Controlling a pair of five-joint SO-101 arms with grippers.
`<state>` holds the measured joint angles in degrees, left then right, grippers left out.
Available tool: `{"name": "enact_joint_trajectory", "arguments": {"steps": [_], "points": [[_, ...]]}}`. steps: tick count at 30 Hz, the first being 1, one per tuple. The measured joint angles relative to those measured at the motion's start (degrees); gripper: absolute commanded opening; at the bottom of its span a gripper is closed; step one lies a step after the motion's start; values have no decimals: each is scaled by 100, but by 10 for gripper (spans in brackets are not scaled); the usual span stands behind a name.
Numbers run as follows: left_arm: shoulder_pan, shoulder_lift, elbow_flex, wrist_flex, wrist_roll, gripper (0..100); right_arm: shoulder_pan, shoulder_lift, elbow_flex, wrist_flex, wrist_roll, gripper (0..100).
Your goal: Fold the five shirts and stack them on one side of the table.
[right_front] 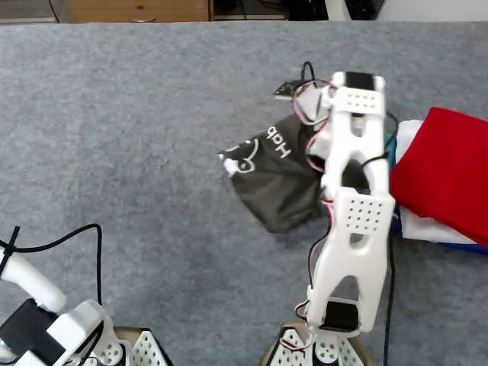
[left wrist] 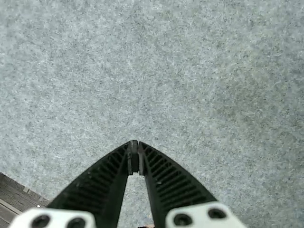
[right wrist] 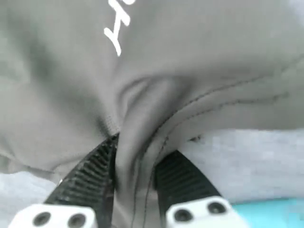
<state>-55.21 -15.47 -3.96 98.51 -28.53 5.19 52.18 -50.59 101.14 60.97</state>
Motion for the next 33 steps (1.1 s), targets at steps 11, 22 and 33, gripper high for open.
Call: {"name": "enact_joint_trajectory", "arguments": {"steps": [11, 22, 33], "points": [[0, 0, 0, 0, 0, 18, -229, 0, -431, -62, 1565, 2], [0, 0, 0, 0, 0, 18, -659, 123, -431, -1055, 1503, 175], [0, 0, 9, 0, 0, 18, -730, 123, -1064, -1073, -1090, 242]]}}
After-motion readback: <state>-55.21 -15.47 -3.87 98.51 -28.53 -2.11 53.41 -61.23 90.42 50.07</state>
